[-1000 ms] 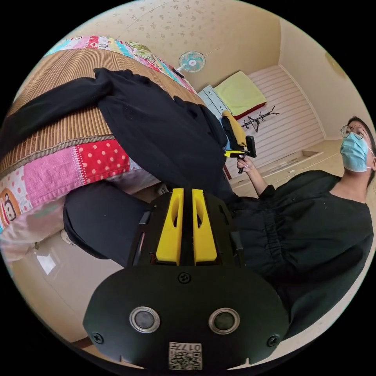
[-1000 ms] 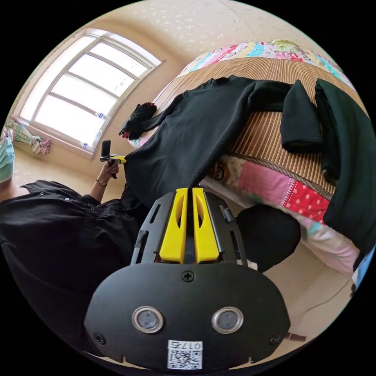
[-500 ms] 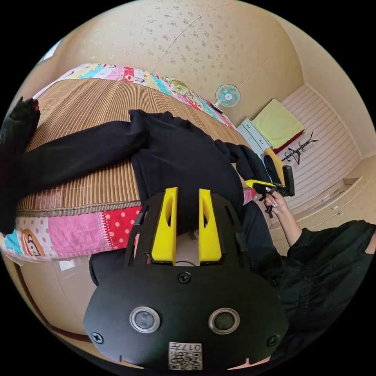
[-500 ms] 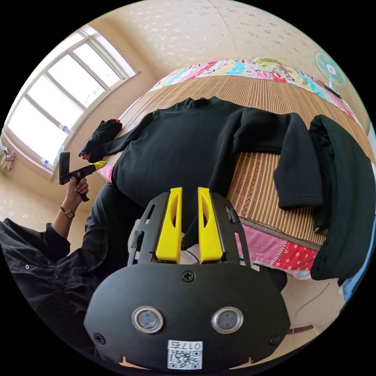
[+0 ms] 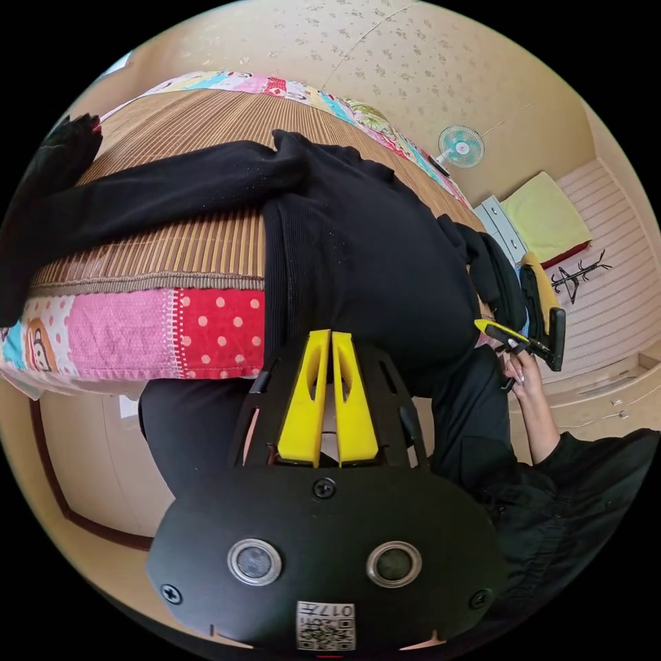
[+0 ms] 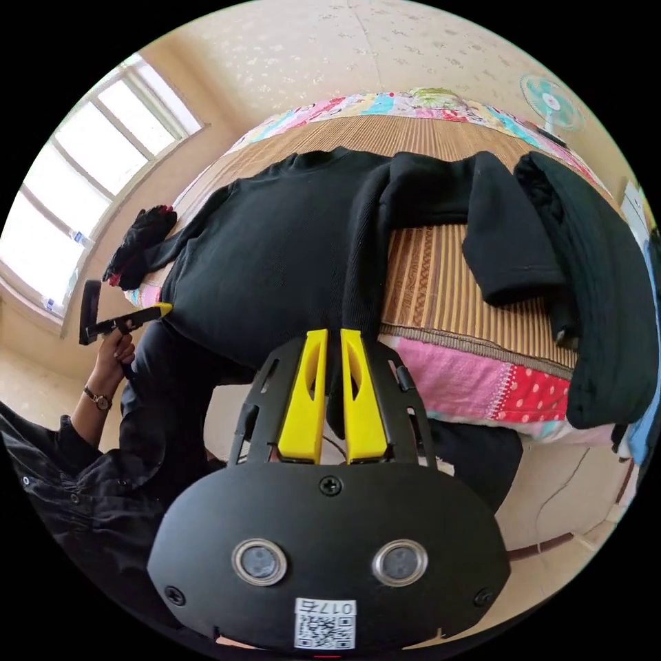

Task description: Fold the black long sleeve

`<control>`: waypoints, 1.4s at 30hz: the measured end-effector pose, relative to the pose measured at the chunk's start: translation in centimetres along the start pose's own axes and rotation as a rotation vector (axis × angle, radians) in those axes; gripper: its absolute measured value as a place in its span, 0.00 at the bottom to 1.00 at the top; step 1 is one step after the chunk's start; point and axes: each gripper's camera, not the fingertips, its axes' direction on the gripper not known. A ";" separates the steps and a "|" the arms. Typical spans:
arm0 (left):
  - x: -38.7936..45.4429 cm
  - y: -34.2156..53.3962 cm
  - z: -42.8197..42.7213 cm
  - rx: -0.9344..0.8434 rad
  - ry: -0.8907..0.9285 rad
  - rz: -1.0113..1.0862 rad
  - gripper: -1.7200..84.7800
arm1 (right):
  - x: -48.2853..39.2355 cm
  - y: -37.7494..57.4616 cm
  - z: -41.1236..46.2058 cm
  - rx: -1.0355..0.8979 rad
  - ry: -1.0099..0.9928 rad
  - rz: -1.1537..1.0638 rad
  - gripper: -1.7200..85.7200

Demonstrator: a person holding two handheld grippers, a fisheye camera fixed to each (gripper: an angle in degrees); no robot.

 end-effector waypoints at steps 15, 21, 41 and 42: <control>0.8 1.5 -3.0 0.104 0.060 0.037 0.02 | 5.2 -8.5 -15.9 0.457 0.014 0.066 0.04; -0.5 2.2 -4.0 0.128 0.124 -0.033 0.03 | 10.6 -8.3 -25.4 0.517 0.237 0.022 0.04; -2.4 2.7 -6.1 0.127 0.188 -0.044 0.07 | 25.1 2.8 -13.6 0.488 -0.162 0.652 0.11; -2.5 2.8 -6.5 0.134 0.189 -0.041 0.08 | 25.8 1.9 -12.5 0.456 -0.124 0.677 0.11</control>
